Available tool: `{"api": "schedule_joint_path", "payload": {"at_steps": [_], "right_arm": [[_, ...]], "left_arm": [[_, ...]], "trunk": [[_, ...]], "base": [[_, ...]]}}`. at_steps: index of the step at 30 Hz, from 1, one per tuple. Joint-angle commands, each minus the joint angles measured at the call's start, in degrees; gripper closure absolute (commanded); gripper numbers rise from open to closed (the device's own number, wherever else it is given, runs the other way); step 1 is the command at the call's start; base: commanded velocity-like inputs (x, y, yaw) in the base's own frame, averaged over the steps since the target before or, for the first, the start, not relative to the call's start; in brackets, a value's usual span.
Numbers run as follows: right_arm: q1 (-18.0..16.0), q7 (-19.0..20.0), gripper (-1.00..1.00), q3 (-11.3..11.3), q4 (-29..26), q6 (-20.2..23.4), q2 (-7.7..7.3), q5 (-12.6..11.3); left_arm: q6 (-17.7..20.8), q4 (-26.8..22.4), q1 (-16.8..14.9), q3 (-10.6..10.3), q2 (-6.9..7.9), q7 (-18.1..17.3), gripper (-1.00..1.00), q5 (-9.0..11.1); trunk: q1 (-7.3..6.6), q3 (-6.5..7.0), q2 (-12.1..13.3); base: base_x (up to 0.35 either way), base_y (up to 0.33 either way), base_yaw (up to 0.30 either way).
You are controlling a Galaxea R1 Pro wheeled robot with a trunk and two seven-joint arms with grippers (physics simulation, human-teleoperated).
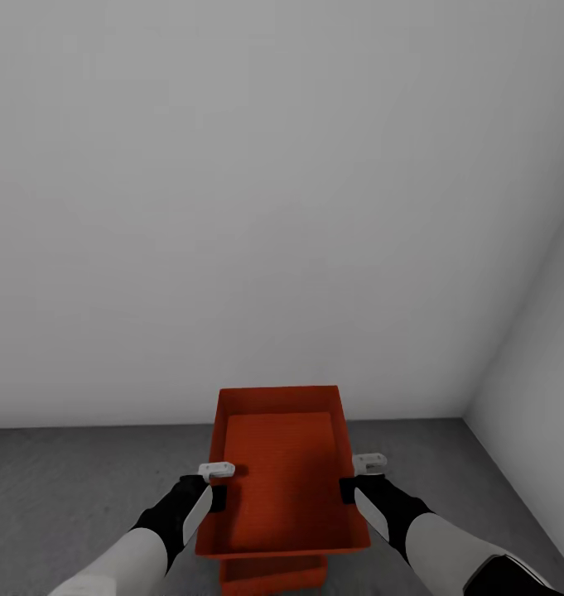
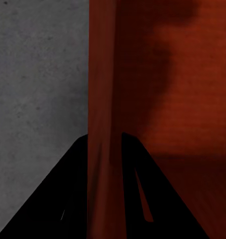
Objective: Move the two storage containers from the living room to the garage. In the garage, place one container on the floor and stack the other container on top of it (either order is fine).
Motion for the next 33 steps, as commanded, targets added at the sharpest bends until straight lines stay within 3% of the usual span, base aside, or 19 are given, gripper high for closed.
{"api": "schedule_joint_path", "payload": {"at_steps": [1,33], "right_arm": [[-0.1,-0.5,1.0,0.2,-0.2,-1.3,-0.06,0.7],[-0.1,-0.5,1.0,0.2,-0.2,-1.3,-0.04,0.7]], "left_arm": [[0.5,0.8,0.0,-0.3,3.07,0.6,1.0,-0.8],[0.5,0.8,0.0,-0.2,3.07,0.7,1.0,-0.8]], "trunk": [[0.02,-0.2,-0.1],[0.02,-3.16,-0.1]], "base": [[0.0,0.0,0.0],[0.0,0.0,0.0]]}}
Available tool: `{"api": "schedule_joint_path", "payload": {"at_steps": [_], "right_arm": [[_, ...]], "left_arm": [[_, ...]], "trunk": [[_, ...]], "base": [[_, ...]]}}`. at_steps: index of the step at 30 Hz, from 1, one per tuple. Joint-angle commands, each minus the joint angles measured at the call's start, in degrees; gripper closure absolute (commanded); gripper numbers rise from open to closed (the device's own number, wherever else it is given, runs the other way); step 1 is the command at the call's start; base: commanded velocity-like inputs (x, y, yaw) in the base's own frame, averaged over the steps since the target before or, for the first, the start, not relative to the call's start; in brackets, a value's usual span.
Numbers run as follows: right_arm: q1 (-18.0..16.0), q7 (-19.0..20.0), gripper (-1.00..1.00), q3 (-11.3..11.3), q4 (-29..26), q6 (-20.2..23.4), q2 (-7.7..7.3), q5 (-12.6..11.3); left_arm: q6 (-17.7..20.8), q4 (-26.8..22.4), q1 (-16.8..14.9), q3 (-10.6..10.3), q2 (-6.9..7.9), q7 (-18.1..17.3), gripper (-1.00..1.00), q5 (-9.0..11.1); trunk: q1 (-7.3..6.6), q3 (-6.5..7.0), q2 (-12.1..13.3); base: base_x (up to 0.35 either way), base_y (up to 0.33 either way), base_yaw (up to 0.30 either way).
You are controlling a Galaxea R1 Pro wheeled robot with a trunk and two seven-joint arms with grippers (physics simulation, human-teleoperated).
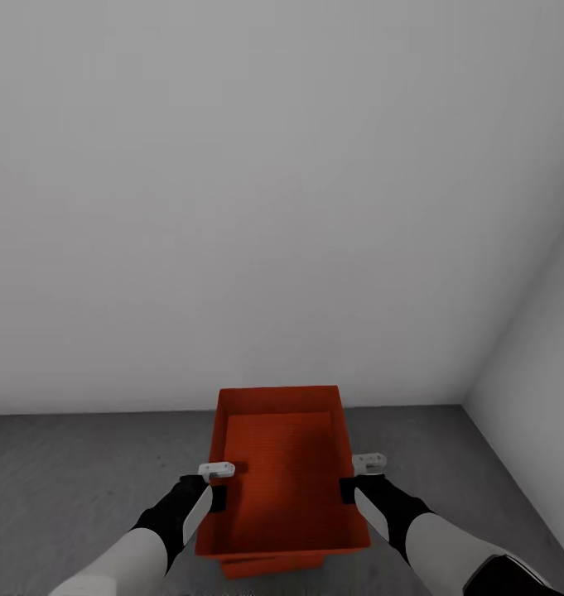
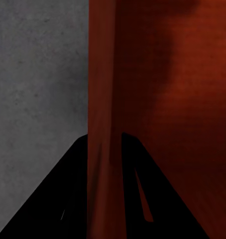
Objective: Move the two storage containers from the living room to the garage. In the garage, place one container on the floor and stack the other container on top of it (either order is fine).
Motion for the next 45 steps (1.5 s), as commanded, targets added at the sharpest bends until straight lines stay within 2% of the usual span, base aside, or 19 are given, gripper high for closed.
{"api": "schedule_joint_path", "payload": {"at_steps": [1,17,31,45], "right_arm": [[-0.1,-0.5,1.0,0.2,-0.3,-1.4,-0.06,0.6],[-0.1,-0.5,1.0,0.2,-0.3,-1.4,-0.08,0.6],[-0.1,-0.5,1.0,0.2,-0.3,-1.4,-0.08,0.6],[-0.1,-0.5,1.0,0.2,-0.3,-1.4,-0.06,0.6]], "left_arm": [[0.5,0.7,0.0,-0.2,3.05,0.7,1.0,-0.9],[0.5,0.7,0.0,-0.2,3.02,0.7,1.0,-0.9],[0.5,0.7,0.0,-0.3,3.04,0.9,1.0,-0.9],[0.5,0.7,0.0,-0.3,3.05,0.9,1.0,-0.9]], "trunk": [[0.02,-0.19,-0.1],[0.02,-0.65,-0.1],[0.02,-0.65,-0.1],[0.02,-0.65,-0.1]], "base": [[0.0,0.0,0.0],[0.001,0.004,0.0],[0.049,0.118,0.001],[0.0,0.001,0.139]]}}
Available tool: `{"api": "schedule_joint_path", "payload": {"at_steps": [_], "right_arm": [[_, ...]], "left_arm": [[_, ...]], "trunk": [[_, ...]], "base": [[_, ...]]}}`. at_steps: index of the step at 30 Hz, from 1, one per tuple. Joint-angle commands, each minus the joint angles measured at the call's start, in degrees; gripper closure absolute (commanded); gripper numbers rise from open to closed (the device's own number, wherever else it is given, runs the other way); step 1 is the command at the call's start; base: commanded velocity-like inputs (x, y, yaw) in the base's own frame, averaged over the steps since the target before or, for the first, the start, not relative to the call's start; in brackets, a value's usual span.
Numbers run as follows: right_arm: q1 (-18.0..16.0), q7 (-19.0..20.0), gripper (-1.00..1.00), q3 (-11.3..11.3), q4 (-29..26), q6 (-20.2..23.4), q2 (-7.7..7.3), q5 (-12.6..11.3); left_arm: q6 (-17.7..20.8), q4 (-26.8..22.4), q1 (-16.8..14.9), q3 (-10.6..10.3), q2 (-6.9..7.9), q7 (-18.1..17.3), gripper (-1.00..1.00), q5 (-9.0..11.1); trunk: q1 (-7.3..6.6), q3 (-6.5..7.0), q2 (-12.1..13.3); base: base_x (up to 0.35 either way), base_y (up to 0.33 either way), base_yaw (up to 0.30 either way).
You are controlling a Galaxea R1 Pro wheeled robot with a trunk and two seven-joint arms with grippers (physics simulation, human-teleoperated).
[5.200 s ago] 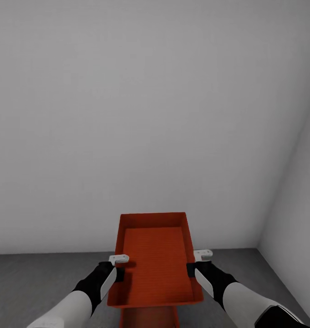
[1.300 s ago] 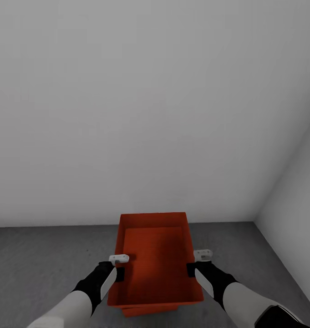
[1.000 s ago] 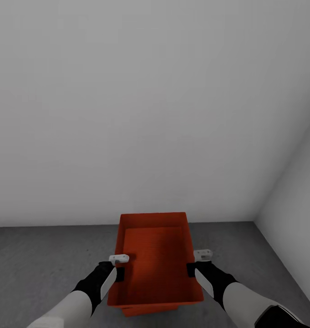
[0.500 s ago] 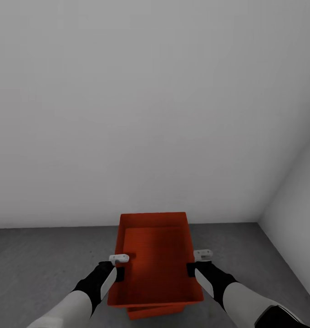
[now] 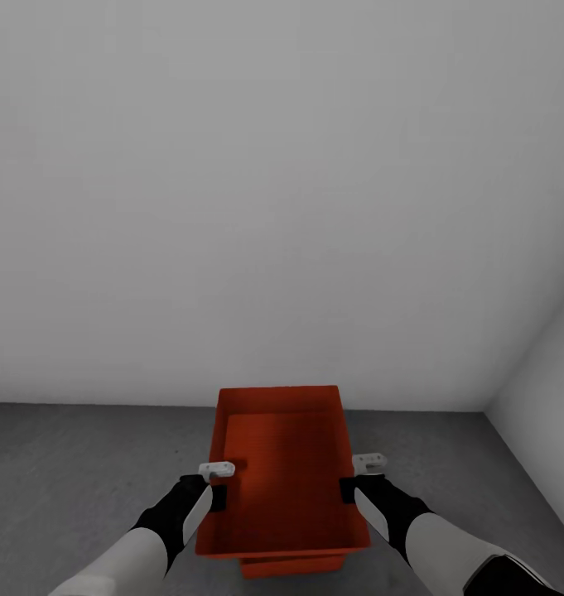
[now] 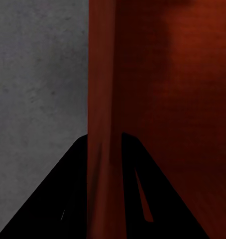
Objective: Move the two storage containers from the living room to the garage. In the garage, place one container on the floor and stack the other container on top of it (either order is fine).
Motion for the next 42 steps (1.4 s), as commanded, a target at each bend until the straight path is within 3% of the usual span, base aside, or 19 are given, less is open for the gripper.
{"api": "schedule_joint_path", "payload": {"at_steps": [1,33,42], "right_arm": [[-0.1,-0.5,1.0,0.2,-0.3,-1.2,-0.07,0.7],[-0.1,-0.5,1.0,0.2,-0.3,-1.2,-0.07,0.7],[-0.1,-0.5,1.0,0.2,-0.3,-1.2,-0.06,0.7]], "left_arm": [[0.5,0.9,0.0,-0.2,3.05,1.0,1.0,-0.8],[0.5,0.8,0.0,-0.2,2.96,1.4,1.0,-0.8],[0.6,-2.7,0.0,-0.1,2.91,1.4,1.0,-0.9]], "trunk": [[0.03,-0.09,-0.1],[0.03,-0.09,-0.1],[0.03,-0.09,-0.1]], "base": [[0.0,0.0,0.027],[-0.002,-0.041,0.002],[-0.088,-0.139,0.0]]}}
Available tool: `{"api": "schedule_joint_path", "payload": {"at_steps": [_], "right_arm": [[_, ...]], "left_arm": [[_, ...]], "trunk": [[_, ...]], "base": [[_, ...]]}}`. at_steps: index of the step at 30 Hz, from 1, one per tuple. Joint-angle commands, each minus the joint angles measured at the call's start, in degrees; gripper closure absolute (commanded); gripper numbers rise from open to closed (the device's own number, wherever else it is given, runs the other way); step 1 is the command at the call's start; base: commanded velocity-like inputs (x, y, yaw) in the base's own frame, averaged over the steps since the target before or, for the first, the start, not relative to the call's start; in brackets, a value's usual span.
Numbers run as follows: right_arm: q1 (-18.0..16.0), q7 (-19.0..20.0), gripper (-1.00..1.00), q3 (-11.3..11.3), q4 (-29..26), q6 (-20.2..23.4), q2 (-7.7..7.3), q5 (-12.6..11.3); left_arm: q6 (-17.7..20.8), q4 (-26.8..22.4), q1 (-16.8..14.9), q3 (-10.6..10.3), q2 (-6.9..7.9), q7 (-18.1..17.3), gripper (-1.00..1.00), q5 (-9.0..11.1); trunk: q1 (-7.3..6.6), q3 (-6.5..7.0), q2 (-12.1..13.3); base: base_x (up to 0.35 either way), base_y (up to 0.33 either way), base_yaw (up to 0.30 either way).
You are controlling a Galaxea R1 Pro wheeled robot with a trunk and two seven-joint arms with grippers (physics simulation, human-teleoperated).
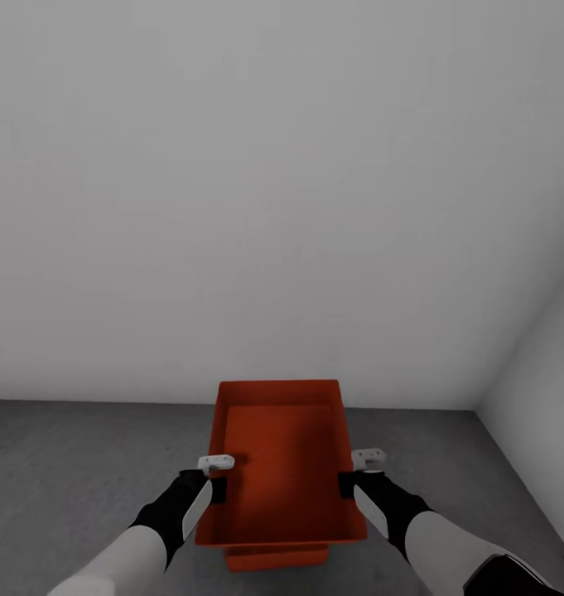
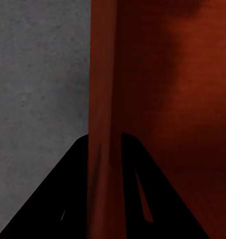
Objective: Move the two storage containers from the living room to the garage. In the garage, place one container on the floor and stack the other container on top of it (either order is fine).
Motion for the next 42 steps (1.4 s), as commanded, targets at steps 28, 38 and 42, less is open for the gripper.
{"api": "schedule_joint_path", "payload": {"at_steps": [28,38,42], "right_arm": [[0.0,-0.5,1.0,1.4,0.7,0.3,-0.09,-0.3],[0.0,-0.5,1.0,1.4,0.7,0.3,-0.07,-0.3],[0.0,-0.5,1.0,1.4,0.7,0.3,-0.08,-0.3]], "left_arm": [[0.6,-0.5,-0.1,1.0,2.63,0.6,1.0,-1.8],[0.6,-0.5,-0.1,1.0,2.63,0.6,1.0,-1.8],[0.6,-0.5,-0.1,1.0,2.63,0.6,1.0,-1.8]], "trunk": [[0.02,-1.1,-0.1],[0.02,-1.62,-0.1],[0.02,-1.83,-0.1]], "base": [[-0.002,-0.002,0.0],[0.0,0.0,0.0],[0.0,0.0,0.0]]}}
